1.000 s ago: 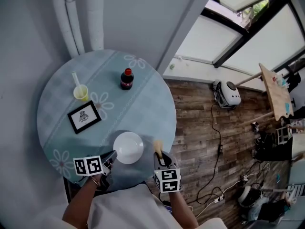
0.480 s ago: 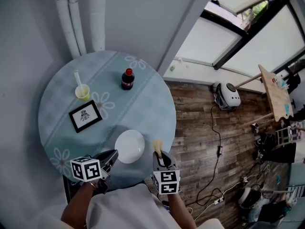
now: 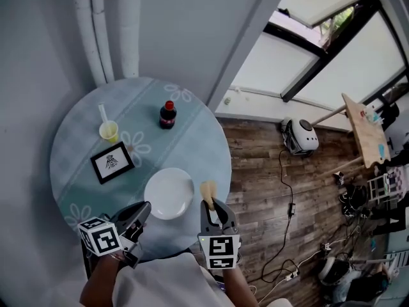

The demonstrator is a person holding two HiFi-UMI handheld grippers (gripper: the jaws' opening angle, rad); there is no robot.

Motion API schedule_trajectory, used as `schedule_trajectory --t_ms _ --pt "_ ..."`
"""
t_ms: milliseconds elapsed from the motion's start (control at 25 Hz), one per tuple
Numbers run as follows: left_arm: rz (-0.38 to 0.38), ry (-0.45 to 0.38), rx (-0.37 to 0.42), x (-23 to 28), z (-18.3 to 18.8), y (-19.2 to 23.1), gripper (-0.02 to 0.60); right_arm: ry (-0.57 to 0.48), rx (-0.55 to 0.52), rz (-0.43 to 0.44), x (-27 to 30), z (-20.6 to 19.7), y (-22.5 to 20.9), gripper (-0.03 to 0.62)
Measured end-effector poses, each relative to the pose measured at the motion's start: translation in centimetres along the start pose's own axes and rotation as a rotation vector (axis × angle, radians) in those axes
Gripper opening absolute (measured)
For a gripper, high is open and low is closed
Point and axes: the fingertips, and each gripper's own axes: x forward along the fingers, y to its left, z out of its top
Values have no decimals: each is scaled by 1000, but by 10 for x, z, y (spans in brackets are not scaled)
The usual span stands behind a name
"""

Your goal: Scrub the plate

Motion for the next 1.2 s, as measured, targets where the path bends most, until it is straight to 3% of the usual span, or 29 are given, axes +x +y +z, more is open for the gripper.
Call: schedule_trajectory --t_ms 200,560,1200 --pt "35 -43 15 -3 9 -5 12 -26 -57 0 1 19 8 67" --pt "-40 -54 61 -8 14 -34 14 14 -196 15 4 25 27 67" --pt "-95 -53 161 -16 22 -59 15 -97 -288 43 5 71 46 67"
